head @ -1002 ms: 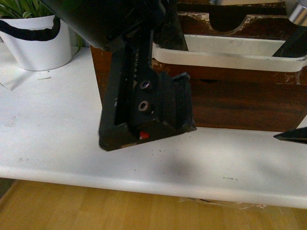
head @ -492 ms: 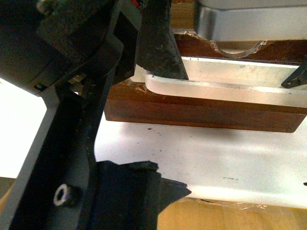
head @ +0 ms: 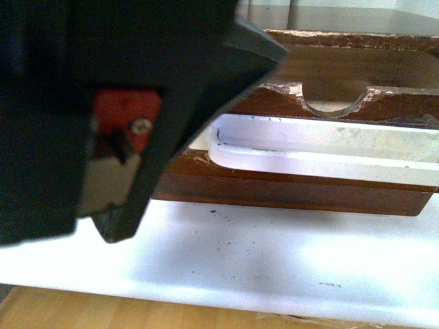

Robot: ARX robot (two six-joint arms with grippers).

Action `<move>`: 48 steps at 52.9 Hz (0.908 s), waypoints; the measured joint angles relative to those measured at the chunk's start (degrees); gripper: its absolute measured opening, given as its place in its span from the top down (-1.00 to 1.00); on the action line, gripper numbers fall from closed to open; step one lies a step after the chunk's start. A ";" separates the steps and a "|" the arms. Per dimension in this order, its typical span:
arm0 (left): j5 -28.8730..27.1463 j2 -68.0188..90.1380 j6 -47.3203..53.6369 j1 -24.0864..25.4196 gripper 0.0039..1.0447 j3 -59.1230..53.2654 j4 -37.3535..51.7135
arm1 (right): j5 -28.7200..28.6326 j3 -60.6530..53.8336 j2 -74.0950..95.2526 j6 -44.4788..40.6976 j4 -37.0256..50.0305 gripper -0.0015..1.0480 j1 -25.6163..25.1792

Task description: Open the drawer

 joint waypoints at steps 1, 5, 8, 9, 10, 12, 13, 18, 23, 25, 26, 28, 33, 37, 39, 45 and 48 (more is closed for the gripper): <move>-0.55 -0.39 -0.50 0.20 -0.88 -0.66 0.83 | 0.13 -0.55 -0.52 0.42 0.61 -0.83 -0.28; -5.73 -3.19 -6.75 1.44 -0.88 -4.94 5.31 | 1.11 -4.42 -4.04 6.86 4.87 -0.83 -2.25; -10.84 -6.78 -13.00 2.49 -0.88 -8.87 7.06 | 1.99 -8.02 -7.15 13.05 8.31 -0.83 -4.50; -12.44 -7.89 -14.32 2.60 -0.88 -9.81 7.02 | 2.14 -9.38 -8.46 15.54 9.09 -0.83 -5.46; -14.40 -9.64 -15.89 2.71 -0.88 -11.34 6.93 | 2.32 -10.27 -9.38 17.14 9.44 -0.83 -6.12; -18.25 -12.57 -19.06 2.75 -0.88 -13.55 6.16 | 2.75 -12.44 -11.87 20.46 10.03 -0.83 -7.58; -19.37 -13.86 -19.78 2.67 -0.88 -14.16 5.84 | 2.56 -13.60 -13.49 22.25 9.94 -0.83 -8.55; -29.57 -21.33 -23.06 1.51 -0.88 -19.39 1.03 | 1.90 -18.05 -20.68 27.30 7.80 -0.83 -12.90; -37.35 -30.42 -26.23 -0.20 -0.88 -24.30 -4.70 | -0.15 -22.12 -28.70 31.10 3.28 -0.83 -17.81; -39.78 -33.38 -26.64 -0.92 -0.88 -25.40 -6.08 | -0.70 -22.86 -30.60 31.58 2.05 -0.83 -18.93; -41.51 -34.67 -26.97 -1.22 -0.88 -25.81 -7.06 | -0.94 -23.32 -31.80 31.89 1.49 -0.83 -19.65; -43.34 -36.24 -27.61 -1.68 -0.88 -26.25 -8.13 | -1.40 -23.96 -33.42 32.68 0.87 -0.83 -20.63; -48.22 -38.73 -28.33 -2.32 -0.88 -28.17 -9.18 | -2.29 -25.40 -36.41 35.26 0.92 -0.83 -22.62; -48.65 -39.60 -30.56 -1.62 -0.88 -30.08 -9.11 | -2.14 -25.68 -36.61 36.35 0.98 -0.83 -22.97; -48.65 -39.67 -30.84 -1.53 -0.88 -30.10 -9.11 | -2.14 -25.70 -36.63 36.50 1.01 -0.83 -22.99; -48.65 -39.87 -31.21 -1.53 -0.88 -30.10 -9.09 | -2.14 -25.70 -36.68 36.81 1.01 -0.83 -22.99; -46.01 -40.44 -30.12 -0.72 -0.81 -31.12 -6.38 | 0.50 -26.08 -37.40 37.55 1.95 -0.79 -22.21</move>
